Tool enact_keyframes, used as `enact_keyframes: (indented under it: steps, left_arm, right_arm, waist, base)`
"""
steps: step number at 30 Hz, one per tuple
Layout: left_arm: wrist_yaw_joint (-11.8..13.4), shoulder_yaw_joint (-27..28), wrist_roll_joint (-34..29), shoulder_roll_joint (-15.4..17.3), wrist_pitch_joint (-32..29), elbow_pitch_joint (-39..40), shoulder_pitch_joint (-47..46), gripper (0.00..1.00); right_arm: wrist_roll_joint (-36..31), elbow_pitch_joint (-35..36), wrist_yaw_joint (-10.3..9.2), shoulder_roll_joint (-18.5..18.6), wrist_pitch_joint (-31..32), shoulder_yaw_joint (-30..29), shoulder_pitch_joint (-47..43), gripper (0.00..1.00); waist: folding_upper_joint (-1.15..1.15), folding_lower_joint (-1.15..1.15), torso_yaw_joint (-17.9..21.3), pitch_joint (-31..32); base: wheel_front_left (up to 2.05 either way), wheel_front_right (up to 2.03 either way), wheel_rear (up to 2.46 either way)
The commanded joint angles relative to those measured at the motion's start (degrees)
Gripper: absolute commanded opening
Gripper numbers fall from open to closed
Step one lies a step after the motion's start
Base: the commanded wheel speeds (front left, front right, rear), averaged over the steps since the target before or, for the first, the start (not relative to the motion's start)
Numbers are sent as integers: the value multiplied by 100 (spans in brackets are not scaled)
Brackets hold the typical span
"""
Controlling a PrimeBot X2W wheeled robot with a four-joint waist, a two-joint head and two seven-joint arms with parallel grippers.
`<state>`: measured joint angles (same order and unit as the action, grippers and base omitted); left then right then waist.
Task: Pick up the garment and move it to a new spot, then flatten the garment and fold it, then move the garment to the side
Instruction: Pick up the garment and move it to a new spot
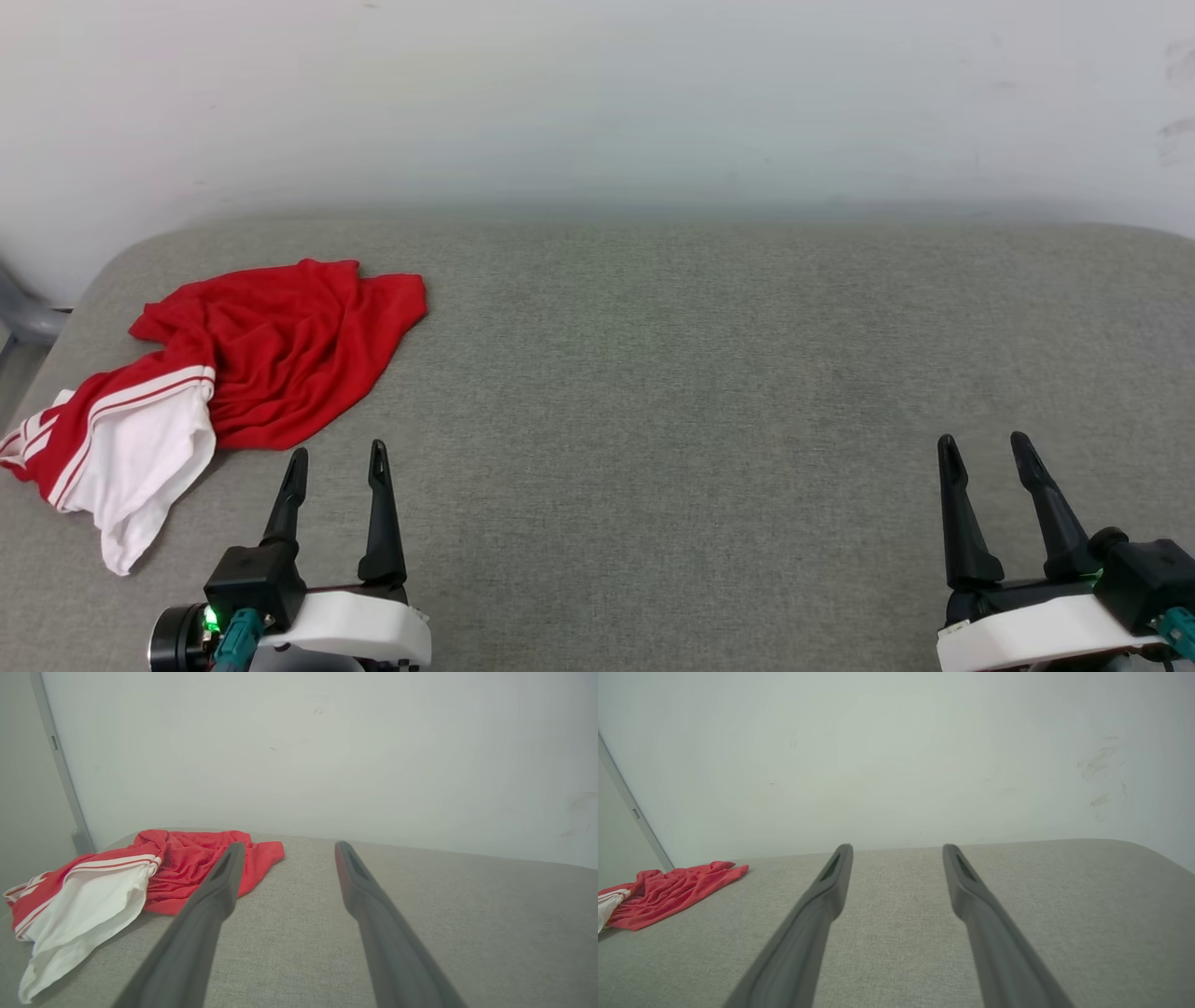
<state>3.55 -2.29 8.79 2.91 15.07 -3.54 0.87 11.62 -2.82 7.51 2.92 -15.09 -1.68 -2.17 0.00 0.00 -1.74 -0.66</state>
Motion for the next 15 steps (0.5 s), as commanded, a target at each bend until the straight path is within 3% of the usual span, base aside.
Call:
enact_keyframes:
  steps: [1,15]
  left_arm:
    - [3,17,-16,-4,16,-14,-12,100]
    - [43,137,84,-4,15,-89,-9,100]
  right_arm:
    - [-12,-1,-4,-7,-12,-3,-36,100]
    - [-203,6,-4,-7,-12,76,-94,100]
  waist:
    - [0,0,-46,-5]
    - [0,0,-856,-24]
  base:
    - [0,0,0]
    - [0,0,0]
